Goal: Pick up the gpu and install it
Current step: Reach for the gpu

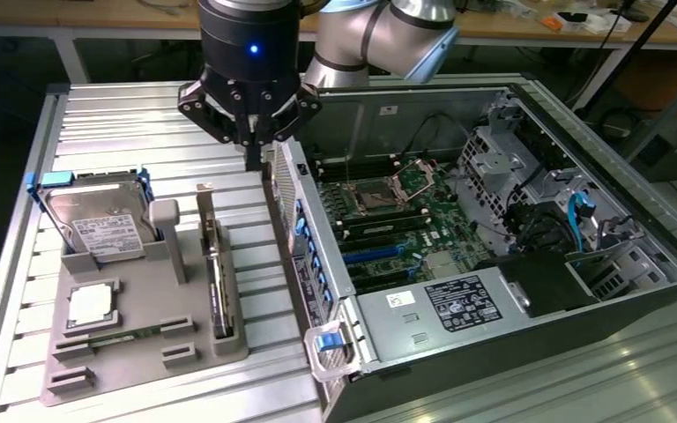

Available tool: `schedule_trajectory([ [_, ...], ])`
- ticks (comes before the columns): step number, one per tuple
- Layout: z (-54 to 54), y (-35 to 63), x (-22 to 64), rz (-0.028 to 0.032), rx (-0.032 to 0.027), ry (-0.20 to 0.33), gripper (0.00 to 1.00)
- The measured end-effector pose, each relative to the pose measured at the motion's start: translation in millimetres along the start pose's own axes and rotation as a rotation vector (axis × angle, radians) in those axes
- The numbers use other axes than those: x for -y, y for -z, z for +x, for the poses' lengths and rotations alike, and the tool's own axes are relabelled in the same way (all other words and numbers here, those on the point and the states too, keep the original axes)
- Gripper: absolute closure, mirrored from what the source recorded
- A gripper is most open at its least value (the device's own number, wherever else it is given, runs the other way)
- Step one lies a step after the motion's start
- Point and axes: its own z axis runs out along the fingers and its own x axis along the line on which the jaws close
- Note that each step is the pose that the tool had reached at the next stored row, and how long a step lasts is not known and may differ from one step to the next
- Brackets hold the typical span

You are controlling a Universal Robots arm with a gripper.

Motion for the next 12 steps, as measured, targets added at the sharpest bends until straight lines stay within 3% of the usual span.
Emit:
schedule_trajectory([
  [12, 12.4, -2.8, 7.9, 0.0001, -0.0019, 0.0, 0.89],
])
